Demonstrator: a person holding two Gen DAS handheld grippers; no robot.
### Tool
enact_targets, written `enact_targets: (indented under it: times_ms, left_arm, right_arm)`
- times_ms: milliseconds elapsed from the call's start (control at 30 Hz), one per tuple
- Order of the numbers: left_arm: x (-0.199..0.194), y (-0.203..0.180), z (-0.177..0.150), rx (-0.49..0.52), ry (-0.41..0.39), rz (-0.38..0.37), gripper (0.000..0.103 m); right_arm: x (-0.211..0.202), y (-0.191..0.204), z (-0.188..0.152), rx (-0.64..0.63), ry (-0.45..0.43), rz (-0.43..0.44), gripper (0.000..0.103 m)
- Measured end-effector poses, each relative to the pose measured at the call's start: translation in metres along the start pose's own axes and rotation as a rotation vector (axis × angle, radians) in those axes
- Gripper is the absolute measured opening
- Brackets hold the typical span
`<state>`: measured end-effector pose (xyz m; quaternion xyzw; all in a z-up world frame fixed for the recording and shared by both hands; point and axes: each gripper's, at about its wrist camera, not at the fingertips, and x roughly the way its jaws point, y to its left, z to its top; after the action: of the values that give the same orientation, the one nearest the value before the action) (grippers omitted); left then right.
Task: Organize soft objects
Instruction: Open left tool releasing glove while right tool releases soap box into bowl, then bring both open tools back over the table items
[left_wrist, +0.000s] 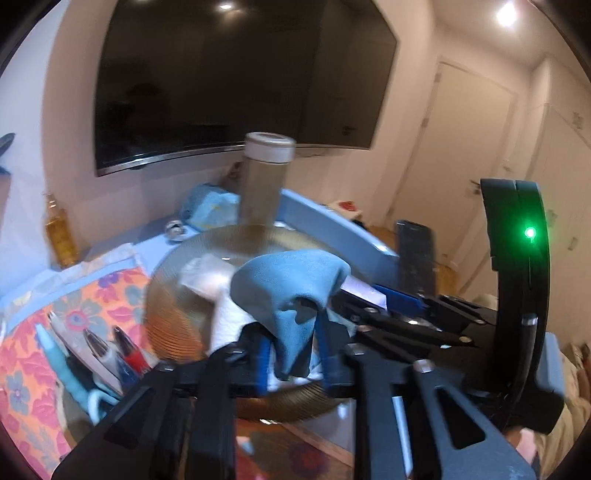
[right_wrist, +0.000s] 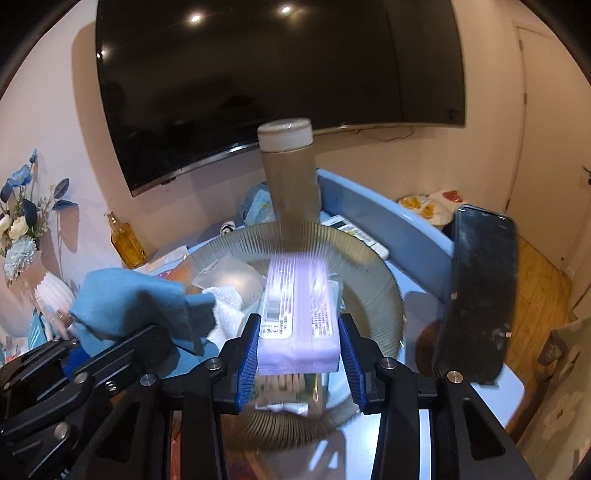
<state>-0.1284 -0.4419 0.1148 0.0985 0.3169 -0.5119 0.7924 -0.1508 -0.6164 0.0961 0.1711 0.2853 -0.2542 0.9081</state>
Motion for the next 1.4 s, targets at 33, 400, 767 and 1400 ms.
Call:
enact_targets:
  times_ms: [33, 400, 767, 1400]
  left_arm:
    - [0.004, 0.005, 0.002, -0.014, 0.017, 0.028, 0.052]
    - [-0.048, -0.006, -0.01, 0.037, -0.016, -0.058, 0.085]
    - [-0.158, 0.046, -0.064, -0.043, -0.082, 0.05, 0.087]
    - [-0.422, 0.264, -0.173, -0.52, -0.22, 0.771, 0.087]
  right_arm:
    - [0.007, -0.004, 0.003, 0.019, 0.029, -0.002, 0.045]
    - [-0.021, -0.015, -0.023, 0.046, 0.055, 0.035, 0.053]
    - [-0.051, 0.035, -0.083, -0.098, 0.147, 0.122, 0.059]
    - [-0.053, 0.251, -0.148, -0.581, 0.257, 0.322, 0.061]
